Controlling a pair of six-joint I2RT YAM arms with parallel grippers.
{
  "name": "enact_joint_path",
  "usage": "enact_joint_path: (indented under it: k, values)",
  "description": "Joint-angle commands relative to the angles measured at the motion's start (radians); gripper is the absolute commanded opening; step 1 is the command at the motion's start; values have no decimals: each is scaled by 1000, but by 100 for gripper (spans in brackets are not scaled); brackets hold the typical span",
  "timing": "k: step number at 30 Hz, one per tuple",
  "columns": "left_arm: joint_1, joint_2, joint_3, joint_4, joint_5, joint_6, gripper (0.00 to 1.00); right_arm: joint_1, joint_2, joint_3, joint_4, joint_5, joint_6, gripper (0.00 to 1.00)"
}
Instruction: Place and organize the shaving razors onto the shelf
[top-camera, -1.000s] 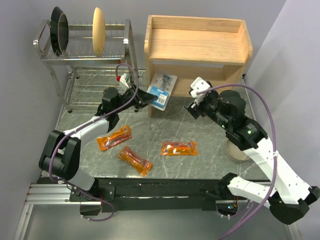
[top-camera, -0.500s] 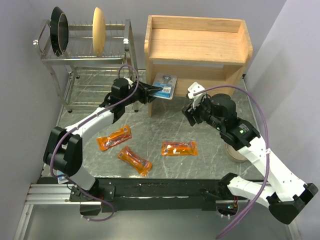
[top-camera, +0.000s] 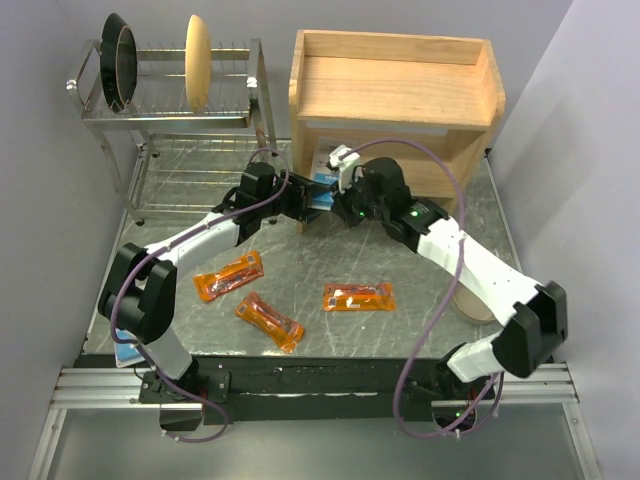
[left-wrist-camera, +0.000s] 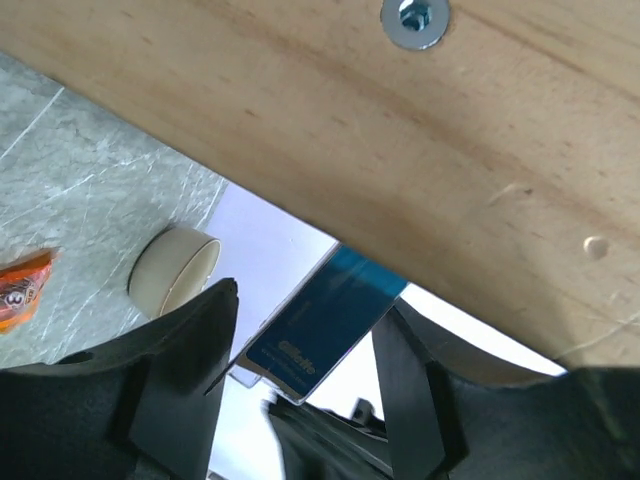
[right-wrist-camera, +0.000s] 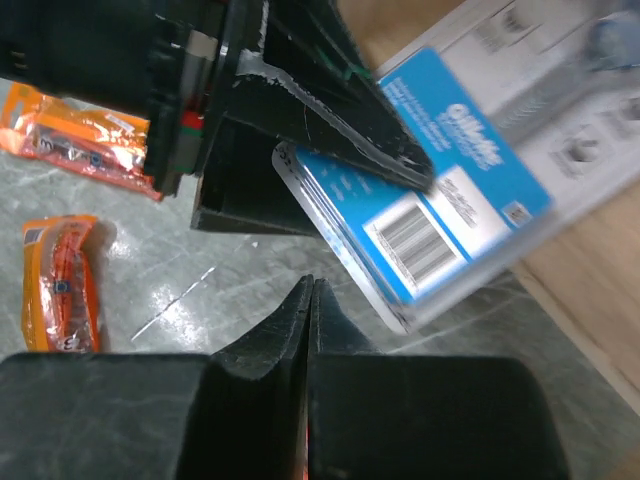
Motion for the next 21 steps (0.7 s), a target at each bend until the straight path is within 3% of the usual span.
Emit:
enact_joint_path:
  k: [1, 8, 14, 21]
  values:
    - [0, 20, 3, -34, -36, 5, 60, 4, 5, 60, 29, -14, 33, 0]
    - [1, 13, 25, -26, -21, 9, 65, 7, 5, 43, 15, 41, 7, 0]
    - [3, -7, 35, 3, -10, 48, 84, 12, 74, 70, 45, 204, -7, 0]
    - [11, -44, 42, 39, 2, 103, 93, 10, 115, 104, 127, 271, -27, 0]
